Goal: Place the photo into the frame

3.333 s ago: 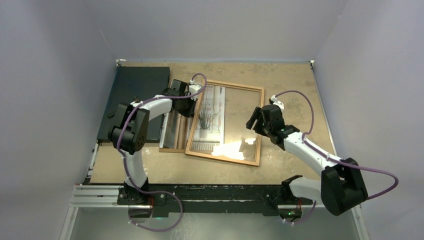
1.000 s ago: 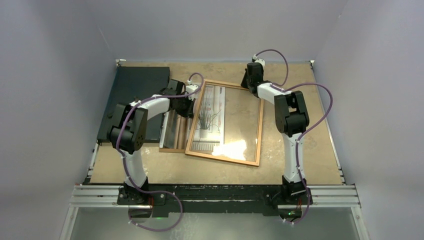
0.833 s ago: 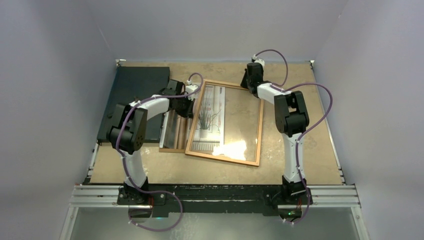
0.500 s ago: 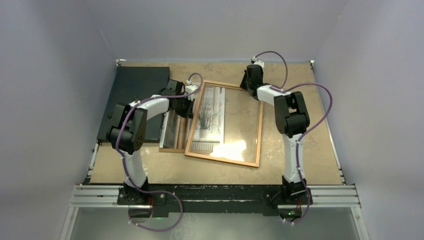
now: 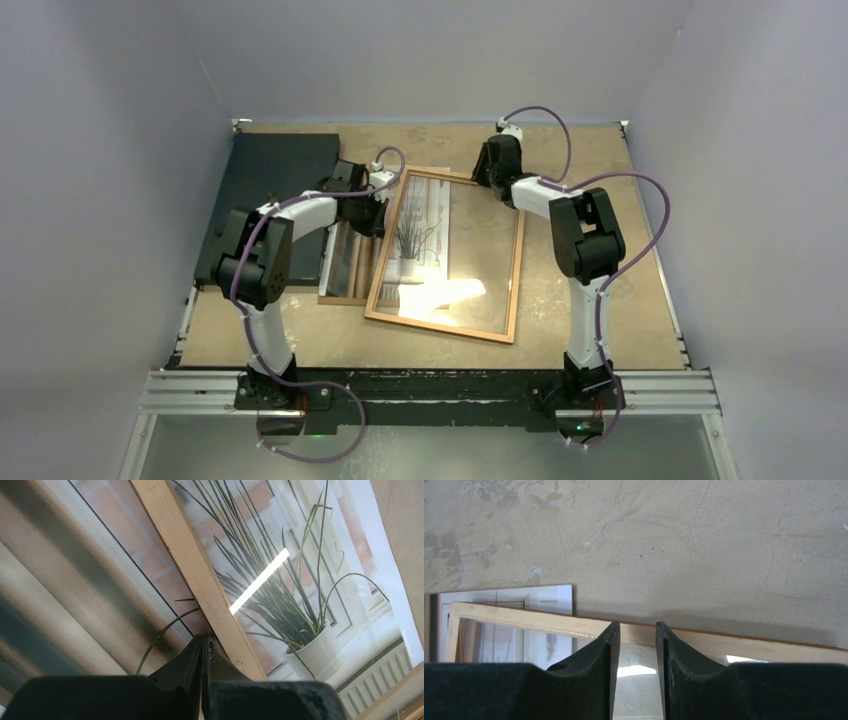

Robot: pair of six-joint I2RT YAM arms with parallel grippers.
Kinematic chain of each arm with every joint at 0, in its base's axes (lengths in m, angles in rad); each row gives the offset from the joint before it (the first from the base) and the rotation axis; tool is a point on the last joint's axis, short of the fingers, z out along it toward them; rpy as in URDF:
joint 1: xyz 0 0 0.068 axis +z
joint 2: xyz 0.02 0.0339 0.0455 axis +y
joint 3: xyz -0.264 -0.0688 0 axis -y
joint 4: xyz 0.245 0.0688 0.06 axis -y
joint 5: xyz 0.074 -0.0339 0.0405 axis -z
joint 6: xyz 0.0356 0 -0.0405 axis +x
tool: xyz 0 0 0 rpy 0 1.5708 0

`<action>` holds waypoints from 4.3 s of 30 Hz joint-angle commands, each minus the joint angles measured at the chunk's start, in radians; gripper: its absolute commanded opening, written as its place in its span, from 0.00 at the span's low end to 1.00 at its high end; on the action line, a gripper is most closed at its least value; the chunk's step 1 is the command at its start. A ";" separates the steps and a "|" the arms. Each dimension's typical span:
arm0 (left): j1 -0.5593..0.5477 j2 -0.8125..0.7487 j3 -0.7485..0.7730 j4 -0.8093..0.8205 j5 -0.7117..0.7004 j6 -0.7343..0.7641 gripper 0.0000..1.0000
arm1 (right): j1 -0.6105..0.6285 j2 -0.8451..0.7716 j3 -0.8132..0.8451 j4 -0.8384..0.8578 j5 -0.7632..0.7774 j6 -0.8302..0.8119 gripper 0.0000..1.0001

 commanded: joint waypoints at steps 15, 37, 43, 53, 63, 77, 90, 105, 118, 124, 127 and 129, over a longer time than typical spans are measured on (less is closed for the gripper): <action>0.010 -0.029 -0.029 -0.014 -0.002 0.021 0.00 | 0.036 -0.075 -0.078 0.056 -0.015 -0.007 0.24; 0.012 -0.028 -0.032 -0.013 0.004 0.019 0.00 | 0.065 -0.141 -0.132 0.074 -0.008 0.008 0.27; 0.016 -0.033 -0.017 -0.032 0.006 0.037 0.00 | 0.058 -0.274 -0.185 0.002 0.018 0.047 0.43; 0.004 -0.044 -0.059 -0.023 -0.005 0.090 0.00 | -0.062 -0.514 -0.456 -0.249 0.093 0.134 0.47; -0.036 -0.030 -0.059 -0.019 -0.001 0.091 0.00 | -0.078 -0.539 -0.615 -0.221 0.042 0.126 0.38; -0.082 -0.001 -0.021 -0.029 -0.033 0.108 0.00 | -0.251 -0.507 -0.543 -0.255 0.112 0.038 0.27; -0.086 -0.013 -0.033 -0.031 -0.006 0.105 0.00 | -0.266 -0.555 -0.320 -0.427 0.304 -0.027 0.51; 0.194 -0.094 0.086 -0.155 0.083 0.074 0.00 | 0.434 -0.142 0.142 -0.427 0.226 0.083 0.19; 0.195 -0.109 -0.023 -0.114 0.079 0.120 0.00 | 0.474 -0.073 0.019 -0.420 0.121 0.172 0.08; 0.143 -0.069 -0.039 -0.089 0.010 0.150 0.00 | 0.426 -0.156 -0.129 -0.393 0.132 0.202 0.07; 0.116 -0.050 -0.041 -0.076 -0.032 0.159 0.00 | 0.395 -0.200 -0.205 -0.383 0.138 0.207 0.07; 0.101 -0.039 -0.042 -0.069 -0.058 0.166 0.00 | 0.374 -0.227 -0.244 -0.376 0.139 0.210 0.07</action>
